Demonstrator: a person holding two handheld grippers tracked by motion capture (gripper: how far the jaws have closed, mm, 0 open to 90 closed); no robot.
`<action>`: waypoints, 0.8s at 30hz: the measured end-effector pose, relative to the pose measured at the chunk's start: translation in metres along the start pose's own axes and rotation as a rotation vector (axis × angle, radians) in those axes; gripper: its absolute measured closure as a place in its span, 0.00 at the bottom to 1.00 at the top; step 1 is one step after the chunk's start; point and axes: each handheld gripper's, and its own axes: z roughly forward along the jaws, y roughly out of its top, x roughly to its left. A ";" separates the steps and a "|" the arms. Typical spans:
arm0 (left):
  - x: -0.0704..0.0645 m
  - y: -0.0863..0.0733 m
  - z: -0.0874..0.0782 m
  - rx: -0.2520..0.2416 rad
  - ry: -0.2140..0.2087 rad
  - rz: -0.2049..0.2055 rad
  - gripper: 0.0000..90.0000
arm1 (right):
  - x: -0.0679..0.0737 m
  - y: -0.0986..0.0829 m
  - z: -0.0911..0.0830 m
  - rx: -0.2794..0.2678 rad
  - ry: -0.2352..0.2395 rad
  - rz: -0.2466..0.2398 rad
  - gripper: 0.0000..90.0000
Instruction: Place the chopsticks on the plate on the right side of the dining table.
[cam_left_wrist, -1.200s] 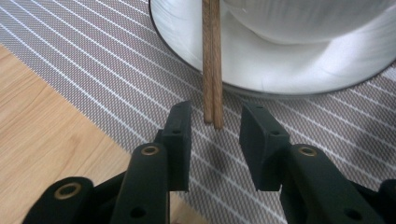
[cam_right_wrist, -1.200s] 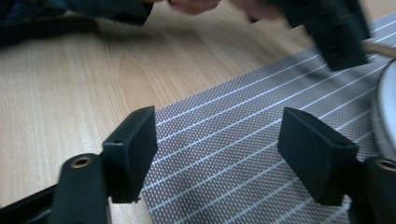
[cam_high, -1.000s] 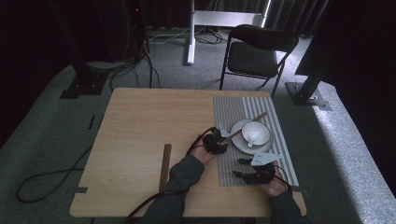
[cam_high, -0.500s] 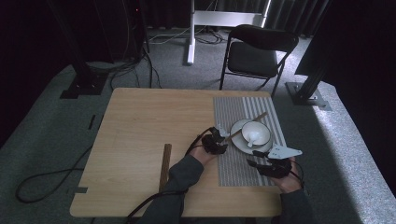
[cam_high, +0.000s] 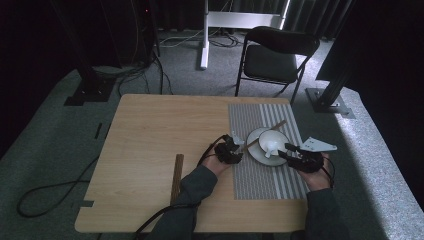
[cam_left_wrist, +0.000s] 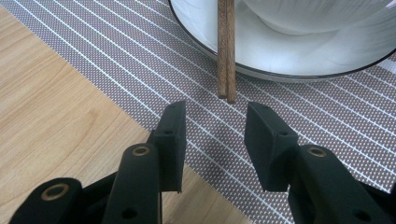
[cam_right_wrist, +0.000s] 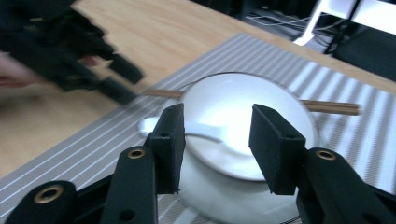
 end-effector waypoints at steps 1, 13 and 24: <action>0.000 0.000 0.000 -0.003 0.000 -0.002 0.66 | -0.003 0.001 0.002 0.001 -0.005 0.005 0.60; 0.001 0.000 -0.002 -0.013 -0.002 -0.024 0.64 | -0.035 0.018 0.016 -0.049 -0.070 0.049 0.58; 0.002 0.001 -0.003 -0.031 -0.001 -0.041 0.64 | -0.058 0.028 0.037 -0.045 -0.156 0.091 0.48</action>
